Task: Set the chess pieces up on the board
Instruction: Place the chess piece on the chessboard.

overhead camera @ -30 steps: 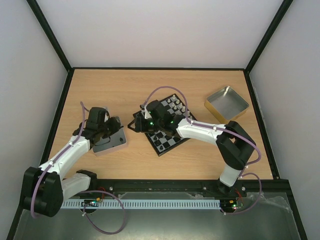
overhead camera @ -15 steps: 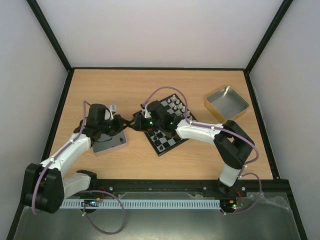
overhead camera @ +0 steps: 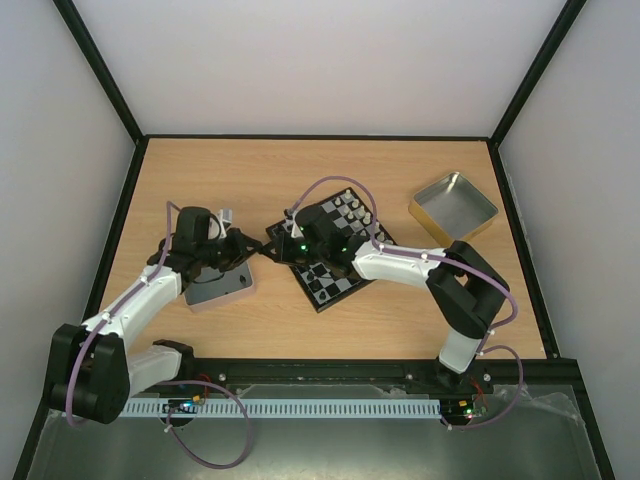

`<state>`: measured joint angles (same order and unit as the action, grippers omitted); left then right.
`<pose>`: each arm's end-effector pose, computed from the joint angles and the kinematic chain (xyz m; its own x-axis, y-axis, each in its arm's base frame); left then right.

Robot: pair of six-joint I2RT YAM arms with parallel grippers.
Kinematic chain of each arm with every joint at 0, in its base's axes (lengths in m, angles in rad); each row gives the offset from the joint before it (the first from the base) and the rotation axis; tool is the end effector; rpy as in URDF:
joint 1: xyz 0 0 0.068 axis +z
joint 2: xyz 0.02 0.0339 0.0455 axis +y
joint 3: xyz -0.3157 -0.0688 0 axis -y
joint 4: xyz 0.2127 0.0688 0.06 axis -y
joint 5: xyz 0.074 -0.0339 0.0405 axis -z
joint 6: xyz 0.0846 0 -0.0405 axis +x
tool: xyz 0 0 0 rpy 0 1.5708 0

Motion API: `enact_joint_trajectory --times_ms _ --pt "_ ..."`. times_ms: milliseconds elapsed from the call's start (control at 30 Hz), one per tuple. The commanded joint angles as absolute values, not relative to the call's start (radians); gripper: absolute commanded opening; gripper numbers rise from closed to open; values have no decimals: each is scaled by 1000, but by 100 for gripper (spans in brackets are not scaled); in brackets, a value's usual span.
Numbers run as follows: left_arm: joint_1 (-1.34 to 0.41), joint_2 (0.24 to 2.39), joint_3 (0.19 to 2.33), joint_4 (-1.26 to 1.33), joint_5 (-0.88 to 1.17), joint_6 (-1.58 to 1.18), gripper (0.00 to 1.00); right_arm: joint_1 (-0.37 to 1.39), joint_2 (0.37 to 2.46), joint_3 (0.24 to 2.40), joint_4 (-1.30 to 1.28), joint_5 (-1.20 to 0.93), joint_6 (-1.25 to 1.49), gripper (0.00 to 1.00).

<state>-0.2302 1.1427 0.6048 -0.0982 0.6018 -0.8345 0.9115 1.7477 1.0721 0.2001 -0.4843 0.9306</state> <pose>0.2013 -0.0964 0.2579 -0.8563 -0.4267 -0.2910 -0.0045 0.5696 -0.8219 0.2209 0.3493 0.2699 -0.9319 -0.0438 -0.3602 -0.3444 0.4186 0.8403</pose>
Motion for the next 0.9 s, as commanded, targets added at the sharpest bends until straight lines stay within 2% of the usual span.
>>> enact_joint_trajectory --times_ms 0,67,167,233,367,467,867 --pt "-229 1146 622 -80 643 -842 15 916 1709 1058 214 -424 915 2" --pt "-228 1143 627 -99 619 -834 31 913 1698 1067 155 -389 886 2" --pt "-223 1131 652 -187 514 -795 45 904 1671 1082 16 -296 814 2" --pt "-220 1117 681 -255 409 -761 50 895 1641 1085 -96 -204 751 2" --pt "-216 1091 709 -352 214 -704 54 874 1592 1078 -305 -23 669 2" --pt "-215 1081 716 -383 143 -677 55 865 1574 1074 -416 55 639 2" --pt "-214 1100 706 -369 158 -662 55 860 1680 1114 -497 -94 557 2"
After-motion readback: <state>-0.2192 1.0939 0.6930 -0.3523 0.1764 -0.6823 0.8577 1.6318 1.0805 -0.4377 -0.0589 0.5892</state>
